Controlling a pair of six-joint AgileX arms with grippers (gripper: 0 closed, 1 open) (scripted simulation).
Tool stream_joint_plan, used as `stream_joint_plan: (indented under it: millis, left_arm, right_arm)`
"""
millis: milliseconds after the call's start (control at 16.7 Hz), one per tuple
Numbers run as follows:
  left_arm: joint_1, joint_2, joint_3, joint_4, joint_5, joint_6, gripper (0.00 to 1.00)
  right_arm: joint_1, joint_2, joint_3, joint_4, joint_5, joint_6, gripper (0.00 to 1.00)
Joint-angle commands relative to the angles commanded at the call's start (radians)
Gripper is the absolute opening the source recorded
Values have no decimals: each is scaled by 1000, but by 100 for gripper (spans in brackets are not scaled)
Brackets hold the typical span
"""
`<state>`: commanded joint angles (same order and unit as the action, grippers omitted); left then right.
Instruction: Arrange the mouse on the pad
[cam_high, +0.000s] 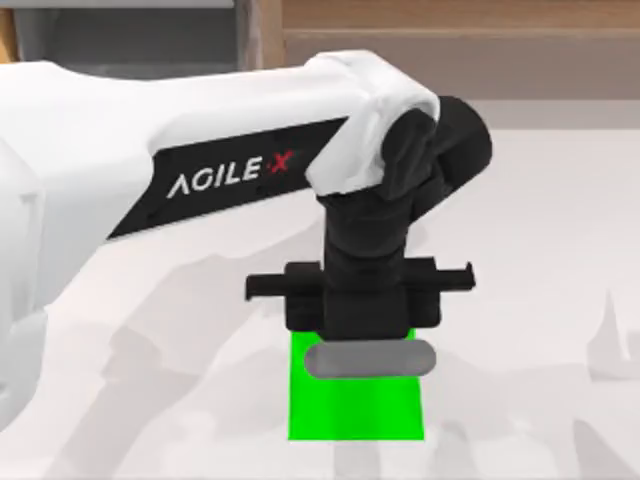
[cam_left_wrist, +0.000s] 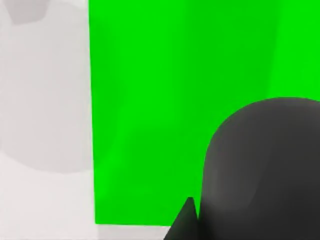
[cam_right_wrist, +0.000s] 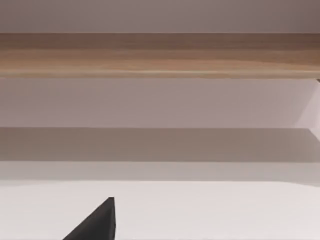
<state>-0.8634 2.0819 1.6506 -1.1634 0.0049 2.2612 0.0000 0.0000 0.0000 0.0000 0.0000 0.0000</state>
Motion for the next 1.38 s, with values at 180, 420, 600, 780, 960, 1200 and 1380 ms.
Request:
stream_joint_plan:
  millis: [180, 420, 600, 780, 960, 1200, 1380]
  left_arm:
    - [6, 15, -20, 15, 4, -15, 0]
    - [15, 36, -61, 39, 34, -34, 0]
    - [16, 43, -87, 63, 54, -32, 0]
    - [9, 38, -94, 98, 49, -19, 0]
    - [-1, 36, -95, 138, 18, -3, 0]
    - [-5, 47, -109, 158, -1, 4, 0]
    - [-5, 47, -109, 158, -1, 4, 8]
  right_arm:
    - [0, 0, 0, 0, 0, 0, 100]
    - [0, 0, 0, 0, 0, 0, 100]
    - [0, 0, 0, 0, 0, 0, 100]
    - [0, 0, 0, 0, 0, 0, 100]
    - [0, 0, 0, 0, 0, 0, 100]
    - [0, 0, 0, 0, 0, 0, 100]
    - [0, 0, 0, 0, 0, 0, 100]
